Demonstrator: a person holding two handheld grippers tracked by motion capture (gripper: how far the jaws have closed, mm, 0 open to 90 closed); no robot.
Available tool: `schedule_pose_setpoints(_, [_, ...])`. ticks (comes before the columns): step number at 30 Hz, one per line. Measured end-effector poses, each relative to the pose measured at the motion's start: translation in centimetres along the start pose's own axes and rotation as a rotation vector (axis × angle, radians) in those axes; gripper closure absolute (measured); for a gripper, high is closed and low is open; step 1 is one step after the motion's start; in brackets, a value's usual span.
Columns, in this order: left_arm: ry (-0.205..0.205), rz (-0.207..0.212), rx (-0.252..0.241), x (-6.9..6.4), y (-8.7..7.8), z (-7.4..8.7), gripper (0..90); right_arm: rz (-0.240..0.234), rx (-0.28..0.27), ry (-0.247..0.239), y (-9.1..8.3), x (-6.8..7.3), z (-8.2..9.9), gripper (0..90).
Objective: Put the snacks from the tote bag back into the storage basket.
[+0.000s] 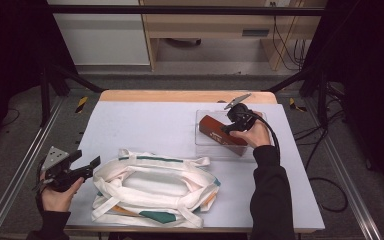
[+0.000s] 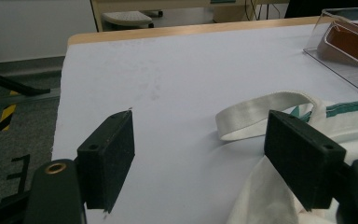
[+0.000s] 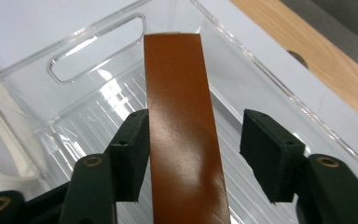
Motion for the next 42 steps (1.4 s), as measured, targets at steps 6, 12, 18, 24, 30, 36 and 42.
schedule_pose_setpoints(6, [0.004,0.002,0.003,-0.1,0.0,0.1,24.6,0.044,-0.043,0.047,-2.0,0.5,-0.8,57.5])
schedule_pose_setpoints(12, [0.01,0.002,0.004,-0.2,0.1,0.1,24.9,0.071,-0.104,0.097,-3.5,1.6,-0.8,77.7])
schedule_pose_setpoints(18, [0.01,0.003,0.0,-0.2,0.0,0.0,25.0,0.079,-0.139,0.142,-3.8,1.9,0.0,88.0])
schedule_pose_setpoints(24, [0.011,0.002,0.002,-0.3,0.0,0.0,25.0,0.093,-0.108,0.166,-3.1,1.8,2.0,90.0])
schedule_pose_setpoints(30, [0.013,0.002,0.004,-0.3,0.0,0.0,25.0,0.091,-0.063,0.179,-2.1,2.0,3.7,90.0])
schedule_pose_setpoints(36, [0.012,0.003,0.004,-0.3,0.0,0.0,25.0,0.083,-0.031,0.165,-1.6,2.3,4.1,90.0])
schedule_pose_setpoints(42, [0.015,0.004,0.005,-0.4,0.0,0.0,25.0,0.089,-0.023,0.174,-1.5,2.0,4.4,90.0])
Point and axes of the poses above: each handheld gripper's, and its own axes: y roughly forward along the jaws, z roughly out of its underside, x roughly to its left, the point moved 10 cm from there along y, roughly forward along the jaws, and after that the axes turned 13 degrees about -x, right-handed, at the moved point
